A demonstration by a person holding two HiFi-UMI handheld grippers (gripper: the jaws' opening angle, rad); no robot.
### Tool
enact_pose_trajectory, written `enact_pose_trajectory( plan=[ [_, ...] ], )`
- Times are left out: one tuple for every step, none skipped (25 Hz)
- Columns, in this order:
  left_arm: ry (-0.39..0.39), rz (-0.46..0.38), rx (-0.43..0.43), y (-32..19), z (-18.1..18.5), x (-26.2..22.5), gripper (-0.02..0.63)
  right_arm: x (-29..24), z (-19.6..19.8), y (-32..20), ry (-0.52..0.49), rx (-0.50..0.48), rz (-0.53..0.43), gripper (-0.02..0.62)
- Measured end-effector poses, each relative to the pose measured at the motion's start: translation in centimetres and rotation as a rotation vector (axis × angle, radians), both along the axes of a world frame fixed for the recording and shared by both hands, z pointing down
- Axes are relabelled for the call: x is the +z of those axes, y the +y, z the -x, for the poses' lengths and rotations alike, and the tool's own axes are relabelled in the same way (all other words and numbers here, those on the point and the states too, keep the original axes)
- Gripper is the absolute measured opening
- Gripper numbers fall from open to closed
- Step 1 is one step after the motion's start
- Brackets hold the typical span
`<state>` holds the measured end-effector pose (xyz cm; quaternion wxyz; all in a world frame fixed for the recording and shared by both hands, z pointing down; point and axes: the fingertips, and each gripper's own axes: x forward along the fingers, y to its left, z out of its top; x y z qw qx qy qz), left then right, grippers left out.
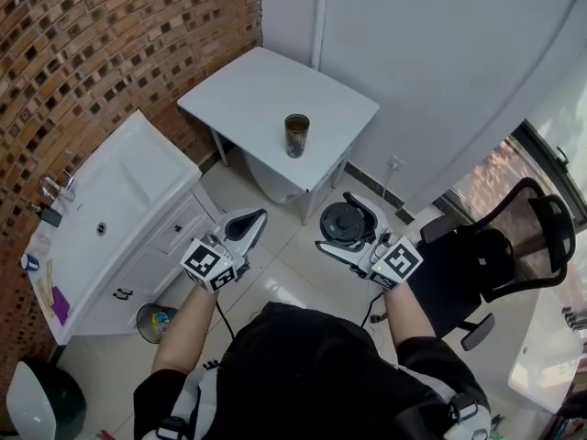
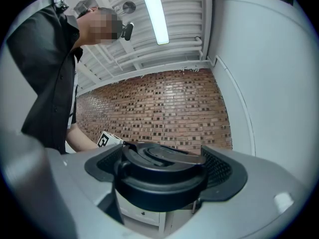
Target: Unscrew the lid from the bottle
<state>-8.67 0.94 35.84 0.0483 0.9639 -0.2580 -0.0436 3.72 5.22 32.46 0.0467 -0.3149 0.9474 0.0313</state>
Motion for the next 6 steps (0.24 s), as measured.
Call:
enact_pose_trajectory(
  plan=[
    [0.001, 0.001, 0.000, -0.09, -0.09, 0.00, 0.002, -0.01, -0.05, -0.08, -0.001, -0.002, 0.002, 0.485],
    [0.002, 0.002, 0.000, -0.18, -0.20, 0.00, 0.002, 0.02, -0.13, -0.16, -0.002, -0.004, 0.005, 0.485],
    [0.004, 0.003, -0.001, -0.28, -0.28, 0.00, 0.002, 0.09, -0.21, -0.26, -0.003, -0.005, 0.010, 0.485],
    [0.007, 0.004, -0.002, -0.38, -0.34, -0.02, 0.002, 0.19, -0.28, -0.35, -0.002, -0.006, 0.015, 0.485],
    [0.012, 0.006, -0.005, -0.49, -0.37, -0.03, 0.003, 0.30, -0.35, -0.44, -0.001, -0.006, 0.020, 0.485],
    [0.017, 0.008, -0.008, -0.60, -0.38, -0.04, 0.002, 0.42, -0.41, -0.52, 0.000, -0.007, 0.024, 0.485]
  ],
)
